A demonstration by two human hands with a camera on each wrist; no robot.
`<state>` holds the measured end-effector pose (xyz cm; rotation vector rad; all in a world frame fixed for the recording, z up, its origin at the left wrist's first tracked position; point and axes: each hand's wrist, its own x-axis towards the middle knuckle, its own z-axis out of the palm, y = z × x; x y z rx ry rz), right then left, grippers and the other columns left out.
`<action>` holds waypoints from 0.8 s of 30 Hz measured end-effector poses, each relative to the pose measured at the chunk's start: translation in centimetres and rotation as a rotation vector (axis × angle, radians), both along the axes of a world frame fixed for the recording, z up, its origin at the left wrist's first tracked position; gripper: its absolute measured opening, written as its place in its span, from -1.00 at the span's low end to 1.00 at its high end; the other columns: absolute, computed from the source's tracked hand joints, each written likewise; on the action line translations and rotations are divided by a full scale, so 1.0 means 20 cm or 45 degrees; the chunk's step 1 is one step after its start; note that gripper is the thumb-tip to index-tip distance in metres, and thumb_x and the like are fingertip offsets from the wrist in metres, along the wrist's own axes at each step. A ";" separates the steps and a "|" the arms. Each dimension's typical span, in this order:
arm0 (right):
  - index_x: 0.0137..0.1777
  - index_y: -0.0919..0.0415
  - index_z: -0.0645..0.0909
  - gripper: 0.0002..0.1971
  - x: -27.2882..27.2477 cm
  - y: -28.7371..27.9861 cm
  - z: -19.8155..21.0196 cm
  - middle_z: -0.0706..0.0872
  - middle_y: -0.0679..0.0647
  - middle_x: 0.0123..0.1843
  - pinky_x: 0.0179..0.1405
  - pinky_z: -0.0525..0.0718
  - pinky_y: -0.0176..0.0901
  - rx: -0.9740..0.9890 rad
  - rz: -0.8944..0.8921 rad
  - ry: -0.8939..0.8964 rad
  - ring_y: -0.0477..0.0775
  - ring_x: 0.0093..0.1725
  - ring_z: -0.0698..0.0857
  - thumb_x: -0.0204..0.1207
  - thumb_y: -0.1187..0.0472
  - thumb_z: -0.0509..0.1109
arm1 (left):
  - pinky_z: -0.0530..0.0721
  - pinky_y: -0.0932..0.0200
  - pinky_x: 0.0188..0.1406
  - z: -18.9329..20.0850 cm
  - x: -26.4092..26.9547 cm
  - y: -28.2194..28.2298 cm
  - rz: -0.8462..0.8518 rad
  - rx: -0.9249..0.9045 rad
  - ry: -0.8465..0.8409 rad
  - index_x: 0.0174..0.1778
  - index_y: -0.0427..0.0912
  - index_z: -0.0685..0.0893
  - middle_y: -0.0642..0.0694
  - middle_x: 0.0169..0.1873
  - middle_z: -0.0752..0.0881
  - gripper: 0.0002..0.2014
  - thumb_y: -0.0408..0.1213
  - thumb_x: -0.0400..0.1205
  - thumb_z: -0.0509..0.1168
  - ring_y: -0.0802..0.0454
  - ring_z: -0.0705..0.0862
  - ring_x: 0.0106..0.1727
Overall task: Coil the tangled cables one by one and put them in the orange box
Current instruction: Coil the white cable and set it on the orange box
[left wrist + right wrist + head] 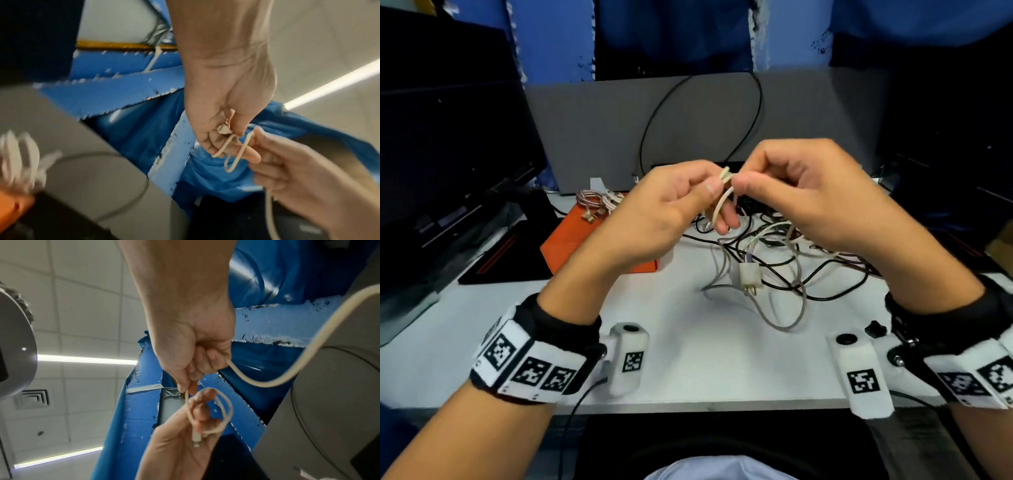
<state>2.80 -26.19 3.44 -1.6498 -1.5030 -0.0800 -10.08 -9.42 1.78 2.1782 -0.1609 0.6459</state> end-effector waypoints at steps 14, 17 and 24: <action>-0.12 -0.01 0.73 -0.63 -0.01 0.06 -0.06 0.83 -0.11 -0.27 0.05 0.71 0.16 0.020 -0.046 0.068 -0.06 -0.21 0.76 0.81 -0.12 0.22 | 0.66 0.02 0.18 0.00 -0.03 -0.03 -0.475 -0.696 0.188 0.01 -0.27 0.59 -0.13 -0.17 0.69 -0.77 -0.34 0.80 0.03 -0.10 0.76 -0.05; -0.15 0.10 0.73 -0.61 -0.01 0.06 -0.07 0.79 0.00 -0.32 -0.12 0.67 0.10 0.085 -0.070 0.004 0.04 -0.26 0.71 0.79 -0.10 0.27 | 0.71 0.00 0.14 0.01 -0.04 -0.02 -0.509 -0.819 0.240 0.02 -0.26 0.63 -0.12 -0.20 0.73 -0.75 -0.30 0.79 0.05 -0.12 0.80 -0.06; -0.23 0.17 0.61 -0.58 -0.04 0.05 -0.05 0.57 -0.01 -0.37 -0.37 0.41 -0.39 0.085 -0.012 -0.098 -0.11 -0.38 0.51 0.82 -0.03 0.22 | 0.65 0.17 0.01 0.00 -0.05 -0.02 -0.694 -0.889 0.244 -0.11 -0.12 0.70 0.06 -0.44 0.65 -0.70 -0.21 0.76 0.08 0.02 0.73 -0.19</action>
